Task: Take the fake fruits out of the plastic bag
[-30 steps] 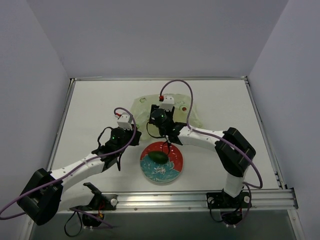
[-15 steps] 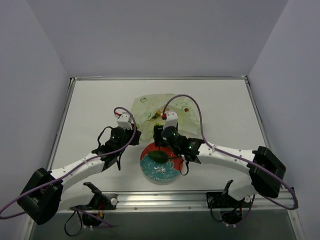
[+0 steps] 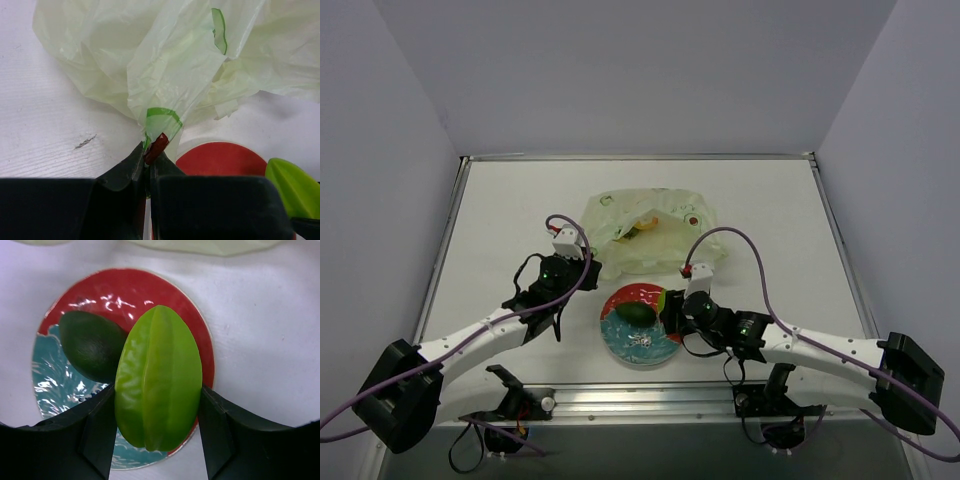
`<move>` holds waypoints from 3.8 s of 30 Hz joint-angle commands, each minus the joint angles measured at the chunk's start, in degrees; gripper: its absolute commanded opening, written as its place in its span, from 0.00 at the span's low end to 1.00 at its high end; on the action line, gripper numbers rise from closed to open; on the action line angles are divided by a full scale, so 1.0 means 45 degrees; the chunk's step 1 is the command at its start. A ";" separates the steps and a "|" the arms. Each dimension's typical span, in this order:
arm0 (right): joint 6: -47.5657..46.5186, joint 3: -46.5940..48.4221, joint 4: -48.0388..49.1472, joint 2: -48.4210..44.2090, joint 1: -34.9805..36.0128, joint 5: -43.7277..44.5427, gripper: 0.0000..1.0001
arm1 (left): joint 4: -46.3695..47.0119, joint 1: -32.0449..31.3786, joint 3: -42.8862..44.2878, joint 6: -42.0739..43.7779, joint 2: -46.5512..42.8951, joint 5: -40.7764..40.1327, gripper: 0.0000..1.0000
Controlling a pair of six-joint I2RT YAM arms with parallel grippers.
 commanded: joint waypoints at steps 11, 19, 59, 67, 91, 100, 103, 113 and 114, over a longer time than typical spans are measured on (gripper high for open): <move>0.0126 0.0154 0.0247 0.0767 0.0106 -0.0324 0.66 | 0.0209 0.0102 0.0601 -0.0002 -0.0074 0.0091 0.02; -0.0730 0.1538 -0.1106 0.0063 0.0029 0.0772 0.77 | 0.0229 0.0102 0.0581 -0.0022 -0.0113 0.0130 0.02; -0.4991 1.0955 0.6784 1.3812 -0.5655 -0.3304 1.00 | 0.0112 0.0083 0.0679 -0.0588 -0.0406 0.0716 0.02; -0.4679 1.1015 0.8012 1.3794 -0.5675 -0.5083 1.00 | 0.0111 0.0102 0.0620 -0.0549 -0.0445 0.0599 0.02; -0.3000 1.3167 1.0646 1.6471 -0.5421 -0.3055 0.77 | 0.0268 0.0141 0.0347 -0.0432 -0.0464 0.0189 0.02; -0.3116 0.9672 1.2134 1.3641 -0.5226 -0.3191 0.52 | 0.0229 0.0161 0.0385 -0.0295 -0.0523 0.0033 0.02; -0.3135 0.7719 1.2523 1.2313 -0.4837 -0.3133 0.51 | 0.0268 0.0239 0.0386 -0.0315 -0.0601 0.0091 0.02; -0.2452 0.3790 1.1748 0.7765 -0.3684 -0.2703 0.51 | 0.0171 0.0356 0.0347 -0.0256 -0.0874 0.0033 0.02; -0.2413 0.3672 1.1127 0.7488 -0.3451 -0.2916 0.51 | 0.0151 0.0356 0.0327 -0.0237 -0.0913 -0.0006 0.02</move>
